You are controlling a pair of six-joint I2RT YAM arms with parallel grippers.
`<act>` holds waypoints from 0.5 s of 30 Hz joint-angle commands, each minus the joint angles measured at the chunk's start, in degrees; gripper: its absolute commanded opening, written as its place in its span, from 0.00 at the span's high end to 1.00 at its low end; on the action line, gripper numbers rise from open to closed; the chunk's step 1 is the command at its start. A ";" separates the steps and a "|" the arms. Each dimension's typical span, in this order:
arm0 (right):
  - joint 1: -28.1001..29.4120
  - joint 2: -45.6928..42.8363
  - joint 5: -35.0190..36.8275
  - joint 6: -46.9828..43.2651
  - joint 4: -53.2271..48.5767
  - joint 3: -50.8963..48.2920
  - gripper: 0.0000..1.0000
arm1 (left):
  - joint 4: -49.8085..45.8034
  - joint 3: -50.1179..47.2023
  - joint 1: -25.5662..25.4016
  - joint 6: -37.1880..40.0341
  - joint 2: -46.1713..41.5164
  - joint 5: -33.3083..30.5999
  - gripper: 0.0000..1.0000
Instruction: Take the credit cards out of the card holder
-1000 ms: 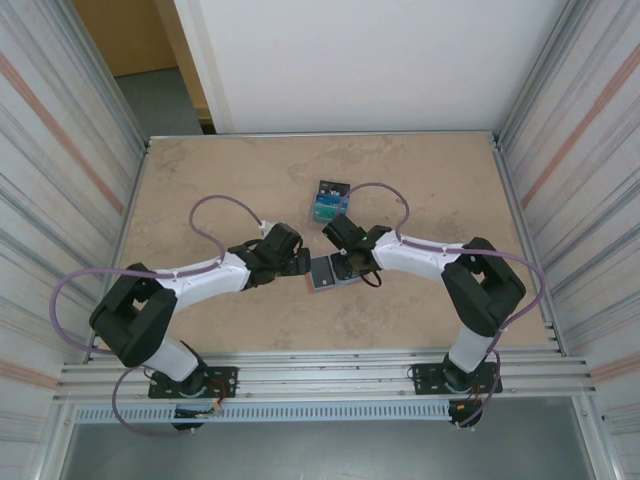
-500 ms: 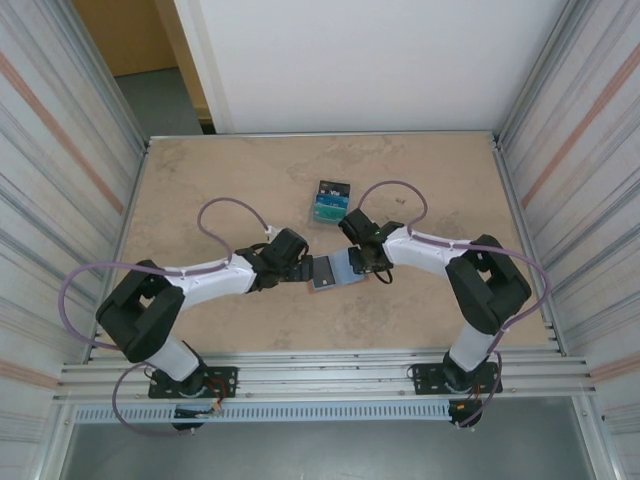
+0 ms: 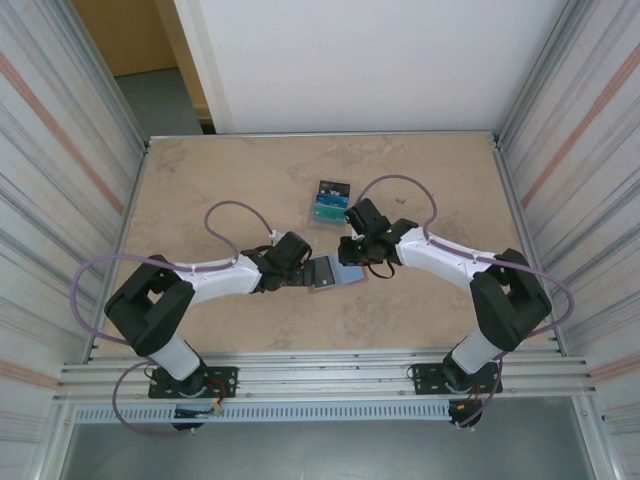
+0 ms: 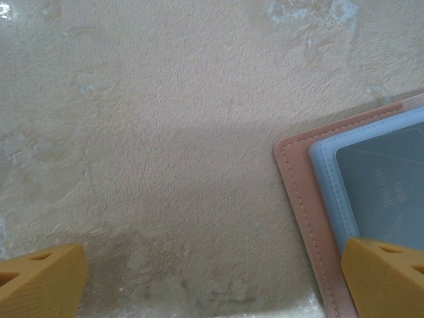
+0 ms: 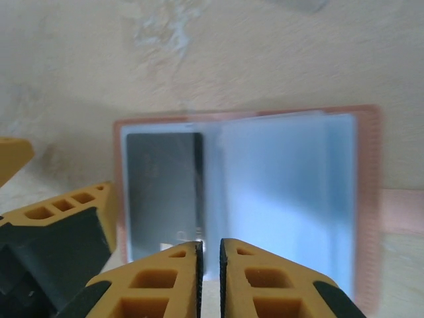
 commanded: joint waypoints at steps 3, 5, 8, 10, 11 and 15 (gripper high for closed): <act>-0.58 4.51 -8.60 0.02 3.08 0.38 0.85 | 0.15 0.68 -0.36 -0.03 0.75 0.00 0.01; -0.93 5.63 -9.65 -0.35 3.70 0.22 0.85 | 0.09 0.71 -0.36 -0.04 0.74 -0.02 0.01; -1.17 6.90 -11.25 -0.82 4.61 0.12 0.84 | -0.06 0.80 -0.36 -0.04 0.83 -0.06 0.01; -1.22 7.62 -11.57 -1.23 4.83 0.22 0.83 | -0.31 0.80 -0.43 -0.13 0.83 -0.08 0.01; -1.20 8.05 -11.46 -1.28 4.80 0.21 0.83 | -0.35 0.81 -0.36 -0.14 0.87 -0.14 0.01; -1.63 9.56 -11.54 -1.61 4.88 0.16 0.82 | -0.59 0.81 -0.36 -0.15 0.74 -0.13 0.01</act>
